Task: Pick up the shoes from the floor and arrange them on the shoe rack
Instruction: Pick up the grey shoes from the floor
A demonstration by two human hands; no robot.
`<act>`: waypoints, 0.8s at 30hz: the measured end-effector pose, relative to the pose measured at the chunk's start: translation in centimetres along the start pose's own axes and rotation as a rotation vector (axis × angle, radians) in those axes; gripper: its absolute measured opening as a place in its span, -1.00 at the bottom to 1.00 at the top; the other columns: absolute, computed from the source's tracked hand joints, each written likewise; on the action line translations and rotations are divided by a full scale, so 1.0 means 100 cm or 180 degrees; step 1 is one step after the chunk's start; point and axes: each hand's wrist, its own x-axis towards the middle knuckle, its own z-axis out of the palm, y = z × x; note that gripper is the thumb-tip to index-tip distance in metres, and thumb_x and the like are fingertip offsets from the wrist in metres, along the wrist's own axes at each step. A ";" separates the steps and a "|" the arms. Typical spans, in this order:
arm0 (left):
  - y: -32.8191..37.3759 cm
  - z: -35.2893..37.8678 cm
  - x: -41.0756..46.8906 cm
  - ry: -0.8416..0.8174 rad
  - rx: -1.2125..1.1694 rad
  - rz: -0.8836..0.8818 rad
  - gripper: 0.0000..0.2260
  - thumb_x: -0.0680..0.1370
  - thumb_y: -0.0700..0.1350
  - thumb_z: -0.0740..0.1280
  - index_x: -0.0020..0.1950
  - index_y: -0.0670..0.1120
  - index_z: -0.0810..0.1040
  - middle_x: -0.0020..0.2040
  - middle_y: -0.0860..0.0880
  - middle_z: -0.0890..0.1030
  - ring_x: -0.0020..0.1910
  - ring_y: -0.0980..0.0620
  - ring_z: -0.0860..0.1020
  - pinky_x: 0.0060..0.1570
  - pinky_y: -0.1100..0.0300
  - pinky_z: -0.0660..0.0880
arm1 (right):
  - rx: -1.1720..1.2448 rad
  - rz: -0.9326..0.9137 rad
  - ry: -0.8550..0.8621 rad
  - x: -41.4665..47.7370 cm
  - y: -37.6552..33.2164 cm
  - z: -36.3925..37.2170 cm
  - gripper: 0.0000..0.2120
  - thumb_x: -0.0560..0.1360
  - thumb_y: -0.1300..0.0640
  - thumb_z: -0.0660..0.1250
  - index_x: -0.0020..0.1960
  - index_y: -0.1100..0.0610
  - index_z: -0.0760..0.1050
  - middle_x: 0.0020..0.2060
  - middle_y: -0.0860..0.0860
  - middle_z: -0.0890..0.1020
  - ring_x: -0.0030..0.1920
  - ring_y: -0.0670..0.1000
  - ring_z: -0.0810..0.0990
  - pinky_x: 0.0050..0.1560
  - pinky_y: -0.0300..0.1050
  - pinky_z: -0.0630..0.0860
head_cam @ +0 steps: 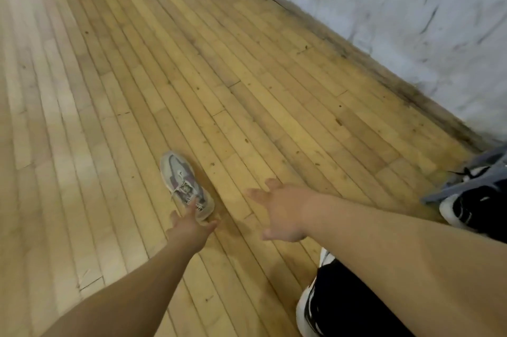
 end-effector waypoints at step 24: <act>0.175 -0.022 -0.098 0.0187 -0.1596 0.1682 -0.62 0.64 0.01 0.39 0.44 0.26 0.48 0.43 0.05 0.38 0.16 0.11 0.54 -0.08 0.43 0.40 | 0.0586 0.0706 0.0661 -0.084 0.101 -0.083 -0.07 0.57 -0.23 0.36 0.68 -0.13 -0.20 0.65 0.09 0.17 0.56 0.19 0.29 0.49 0.13 0.33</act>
